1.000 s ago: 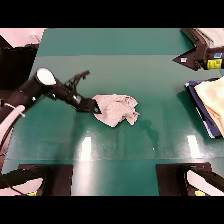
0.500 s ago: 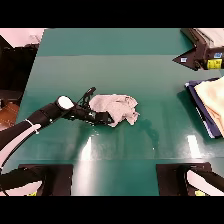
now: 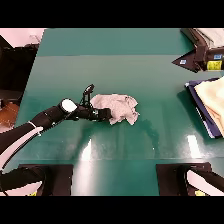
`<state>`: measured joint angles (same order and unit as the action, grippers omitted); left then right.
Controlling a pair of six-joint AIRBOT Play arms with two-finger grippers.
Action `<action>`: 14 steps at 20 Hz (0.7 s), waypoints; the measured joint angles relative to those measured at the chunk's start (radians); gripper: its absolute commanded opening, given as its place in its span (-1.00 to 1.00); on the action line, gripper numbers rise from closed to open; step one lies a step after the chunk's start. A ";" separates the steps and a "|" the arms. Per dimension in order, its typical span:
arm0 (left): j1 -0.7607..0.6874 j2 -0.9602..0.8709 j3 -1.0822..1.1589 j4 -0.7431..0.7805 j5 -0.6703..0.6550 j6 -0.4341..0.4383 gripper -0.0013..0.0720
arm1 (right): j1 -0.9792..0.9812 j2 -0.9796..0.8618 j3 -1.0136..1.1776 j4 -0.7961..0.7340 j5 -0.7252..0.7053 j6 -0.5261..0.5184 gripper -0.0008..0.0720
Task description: Fold the shirts.
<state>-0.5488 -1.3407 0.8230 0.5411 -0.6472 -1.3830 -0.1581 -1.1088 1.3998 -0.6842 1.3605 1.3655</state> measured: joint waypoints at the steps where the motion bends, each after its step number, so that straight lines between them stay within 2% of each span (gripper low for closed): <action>1: 0.003 0.006 0.005 0.008 -0.002 -0.002 -0.91 | 0.000 0.000 0.000 0.000 0.006 0.000 -0.93; 4: 0.055 0.061 0.048 0.100 -0.063 -0.005 -0.91 | 0.001 0.000 0.000 -0.006 0.026 0.000 -0.93; 8: 0.196 0.202 0.165 0.336 -0.222 -0.006 -0.91 | 0.060 0.000 -0.022 -0.108 0.029 -0.001 -0.92; 9: 0.234 0.235 0.198 0.400 -0.271 -0.006 -0.91 | 0.085 -0.001 -0.044 -0.129 0.016 0.000 -0.61; 10: 0.267 0.260 0.227 0.457 -0.314 -0.005 -0.91 | 0.118 -0.002 -0.076 -0.146 -0.001 0.000 0.25; 11: 0.297 0.281 0.255 0.512 -0.360 -0.003 -0.91 | 0.154 -0.006 -0.111 -0.159 -0.026 0.000 0.66; 14: 0.344 0.311 0.303 0.628 -0.468 0.001 -0.91 | 0.282 -0.051 -0.216 -0.180 -0.107 0.001 0.65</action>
<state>-0.2047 -1.0298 1.1263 1.1687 -1.1149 -1.3819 0.1238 -1.1603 1.1835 -0.8646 1.2537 1.3663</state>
